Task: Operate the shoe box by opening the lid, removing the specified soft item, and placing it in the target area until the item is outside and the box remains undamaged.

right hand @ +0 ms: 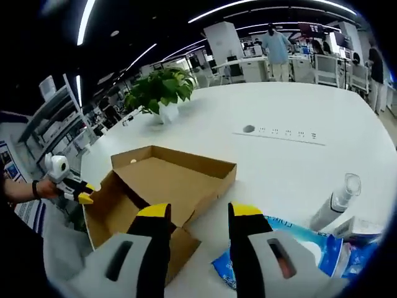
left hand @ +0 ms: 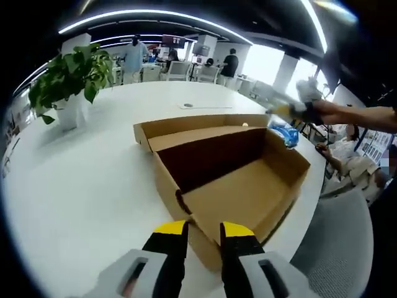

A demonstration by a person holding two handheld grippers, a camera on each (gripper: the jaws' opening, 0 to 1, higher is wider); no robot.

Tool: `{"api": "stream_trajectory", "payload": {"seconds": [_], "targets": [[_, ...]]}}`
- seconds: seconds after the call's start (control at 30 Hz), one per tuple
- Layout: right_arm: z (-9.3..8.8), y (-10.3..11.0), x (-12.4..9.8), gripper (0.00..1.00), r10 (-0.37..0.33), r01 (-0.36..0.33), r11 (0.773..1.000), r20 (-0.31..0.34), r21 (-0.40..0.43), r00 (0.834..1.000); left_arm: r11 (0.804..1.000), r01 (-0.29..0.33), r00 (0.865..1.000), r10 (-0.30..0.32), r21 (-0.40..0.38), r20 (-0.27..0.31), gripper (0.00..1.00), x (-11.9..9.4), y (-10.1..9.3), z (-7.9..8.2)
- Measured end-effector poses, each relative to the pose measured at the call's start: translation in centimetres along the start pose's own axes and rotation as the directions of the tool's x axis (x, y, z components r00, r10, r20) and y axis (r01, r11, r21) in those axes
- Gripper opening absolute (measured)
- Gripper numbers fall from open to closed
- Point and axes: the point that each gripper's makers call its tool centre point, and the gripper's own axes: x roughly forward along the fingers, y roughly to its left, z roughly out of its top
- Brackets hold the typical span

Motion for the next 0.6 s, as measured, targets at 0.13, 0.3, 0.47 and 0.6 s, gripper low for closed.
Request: {"api": "stream_trajectory", "payload": {"seconds": [0.13,0.3,0.47,0.6], "targets": [[0.7,-0.6,1.7,0.35,-0.025,0.025,0.999,-0.003,0.041,1.000,1.000,0.000,1.000,0.000,-0.005,0.006,0.20,0.1,0.2,-0.1],[0.9,-1.7,3.8,0.34,-0.061,0.063,0.996,-0.035,0.070,0.998,1.000,-0.003,1.000,0.003,-0.015,0.014,0.20,0.1,0.2,-0.1],[0.7,-1.6,5.4,0.34,-0.067,0.072,0.995,-0.073,0.067,0.995,1.000,-0.004,1.000,0.005,-0.023,0.023,0.20,0.1,0.2,-0.2],[0.4,-1.2,6.5,0.33,-0.078,0.085,0.995,-0.104,0.061,0.992,1.000,-0.006,1.000,0.007,-0.027,0.029,0.20,0.1,0.2,-0.2]]}}
